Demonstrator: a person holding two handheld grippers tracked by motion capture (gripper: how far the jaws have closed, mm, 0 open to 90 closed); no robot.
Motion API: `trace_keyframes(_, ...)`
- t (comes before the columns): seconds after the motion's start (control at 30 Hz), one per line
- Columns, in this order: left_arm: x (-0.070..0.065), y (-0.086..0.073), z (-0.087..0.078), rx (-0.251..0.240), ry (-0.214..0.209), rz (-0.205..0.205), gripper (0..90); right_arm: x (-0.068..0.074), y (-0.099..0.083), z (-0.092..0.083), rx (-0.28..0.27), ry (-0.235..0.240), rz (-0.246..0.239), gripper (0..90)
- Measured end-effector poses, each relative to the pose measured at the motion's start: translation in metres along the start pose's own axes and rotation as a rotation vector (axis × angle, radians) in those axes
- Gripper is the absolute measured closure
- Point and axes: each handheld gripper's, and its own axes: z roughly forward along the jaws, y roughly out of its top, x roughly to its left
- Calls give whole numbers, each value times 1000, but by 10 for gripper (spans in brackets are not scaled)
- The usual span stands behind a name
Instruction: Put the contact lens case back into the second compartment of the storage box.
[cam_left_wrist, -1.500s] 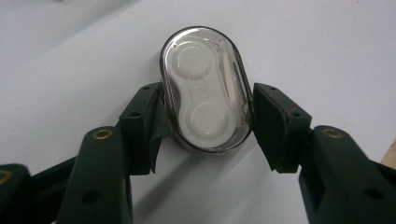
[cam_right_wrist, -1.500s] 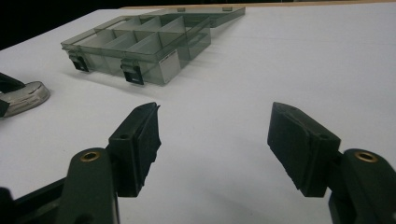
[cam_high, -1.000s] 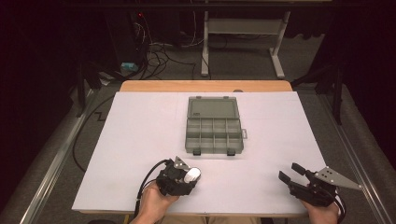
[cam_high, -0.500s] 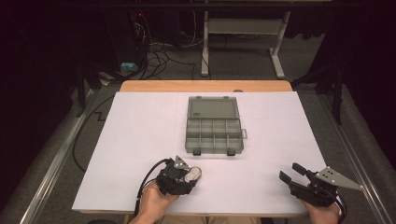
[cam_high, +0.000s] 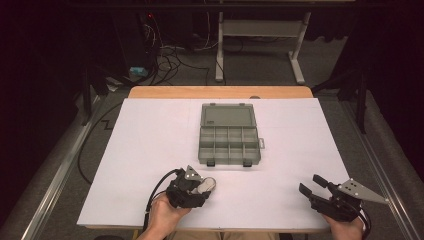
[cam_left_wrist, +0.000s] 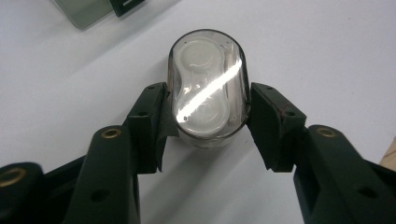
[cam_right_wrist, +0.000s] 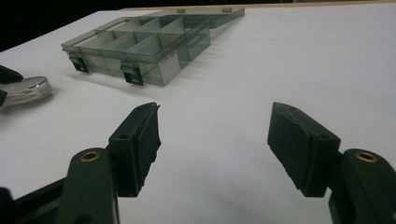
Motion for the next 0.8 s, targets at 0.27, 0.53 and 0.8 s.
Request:
trace_keyframes(0.27,-2,10,-6,-24,-11,-4,496,0,0,0,1,-1,0,343)
trace_keyframes(0.53,-3,22,-9,-52,-20,-19,496,0,0,0,1,0,-1,343)
trace_keyframes(0.8,-6,33,-10,-61,-31,-22,496,0,0,0,1,0,-3,343)
